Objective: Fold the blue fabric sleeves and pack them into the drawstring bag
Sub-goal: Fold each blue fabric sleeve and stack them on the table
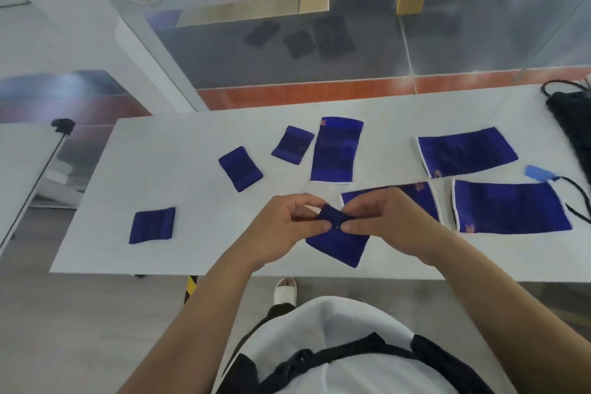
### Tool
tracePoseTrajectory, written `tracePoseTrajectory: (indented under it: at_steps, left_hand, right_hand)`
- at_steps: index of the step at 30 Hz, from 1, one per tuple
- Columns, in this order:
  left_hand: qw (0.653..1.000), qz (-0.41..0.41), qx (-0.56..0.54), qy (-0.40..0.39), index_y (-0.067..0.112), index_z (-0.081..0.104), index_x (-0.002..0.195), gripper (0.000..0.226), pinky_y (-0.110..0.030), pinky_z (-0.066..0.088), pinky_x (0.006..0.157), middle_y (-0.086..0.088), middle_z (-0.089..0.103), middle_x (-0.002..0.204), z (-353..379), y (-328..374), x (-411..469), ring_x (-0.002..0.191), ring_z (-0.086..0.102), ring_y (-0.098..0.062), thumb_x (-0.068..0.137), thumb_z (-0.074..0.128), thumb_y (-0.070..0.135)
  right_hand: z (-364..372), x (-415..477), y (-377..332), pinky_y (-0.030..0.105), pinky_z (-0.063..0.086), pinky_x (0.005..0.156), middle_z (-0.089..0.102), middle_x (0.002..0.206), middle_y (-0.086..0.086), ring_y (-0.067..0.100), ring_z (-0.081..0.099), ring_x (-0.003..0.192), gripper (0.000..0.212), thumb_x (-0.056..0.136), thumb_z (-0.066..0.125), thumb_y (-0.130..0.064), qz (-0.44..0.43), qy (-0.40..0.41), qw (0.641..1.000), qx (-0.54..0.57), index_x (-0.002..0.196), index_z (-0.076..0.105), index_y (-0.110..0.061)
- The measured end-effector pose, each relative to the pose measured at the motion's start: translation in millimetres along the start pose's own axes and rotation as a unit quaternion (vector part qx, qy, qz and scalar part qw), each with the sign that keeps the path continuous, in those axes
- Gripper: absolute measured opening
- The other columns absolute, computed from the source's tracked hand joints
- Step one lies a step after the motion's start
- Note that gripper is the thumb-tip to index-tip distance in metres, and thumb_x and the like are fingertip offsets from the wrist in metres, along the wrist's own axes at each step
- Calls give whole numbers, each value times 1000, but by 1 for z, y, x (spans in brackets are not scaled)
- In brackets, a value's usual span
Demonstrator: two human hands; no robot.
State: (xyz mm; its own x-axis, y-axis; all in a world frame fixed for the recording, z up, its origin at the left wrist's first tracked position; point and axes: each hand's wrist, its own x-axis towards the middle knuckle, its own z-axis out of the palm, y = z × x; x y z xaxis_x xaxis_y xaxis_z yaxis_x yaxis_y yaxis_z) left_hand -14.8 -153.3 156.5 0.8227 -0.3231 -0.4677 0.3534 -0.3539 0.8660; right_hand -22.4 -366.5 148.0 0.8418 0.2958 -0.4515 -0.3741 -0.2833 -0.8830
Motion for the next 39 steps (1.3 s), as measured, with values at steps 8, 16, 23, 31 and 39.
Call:
tracePoseTrajectory:
  at_steps: [8, 16, 23, 31, 39]
  left_hand:
    - [974, -76, -136, 162, 31, 56, 127, 50, -22, 60, 78, 4, 68, 116, -4, -52, -11, 104, 69, -15, 85, 79, 18]
    - [961, -128, -154, 190, 17, 61, 123, 43, -45, 58, 92, -9, 70, 116, -12, -130, 8, 102, 70, -27, 87, 71, -3]
    - [981, -73, 35, 176, 15, 63, 121, 31, -21, 54, 83, -2, 67, 120, -28, -165, 48, 105, 65, -17, 92, 64, 2]
    - [933, 94, 323, 130, 9, 61, 129, 31, -27, 40, 106, -8, 61, 134, -41, -193, 64, 126, 52, -24, 99, 58, 17]
    - [841, 131, 525, 14, 18, 34, 154, 55, -48, 19, 122, -3, 32, 162, -52, -214, 57, 150, 26, -31, 104, 23, 38]
  right_hand:
    - [54, 36, 31, 28, 62, 69, 78, 81, 2, 14, 74, 78, 4, 86, 75, -6, 101, 90, 976, 170, 90, 76, -9]
    - [99, 67, 83, 40, 63, 74, 70, 99, 7, 27, 70, 88, 28, 87, 70, -2, 136, 99, 986, 18, 105, 59, -19]
    - [133, 105, 98, 35, 60, 69, 65, 98, 3, 27, 68, 88, 20, 89, 63, -1, 127, 127, 976, -122, 89, 58, -20]
    - [147, 113, 98, 33, 52, 86, 59, 116, 3, 21, 57, 101, 18, 95, 61, -17, 81, 150, 946, -277, 113, 61, -16]
    - [129, 95, 134, 55, 22, 116, 52, 150, 2, 24, 39, 145, 44, 94, 55, -29, -96, 26, 818, -567, 136, 59, -17]
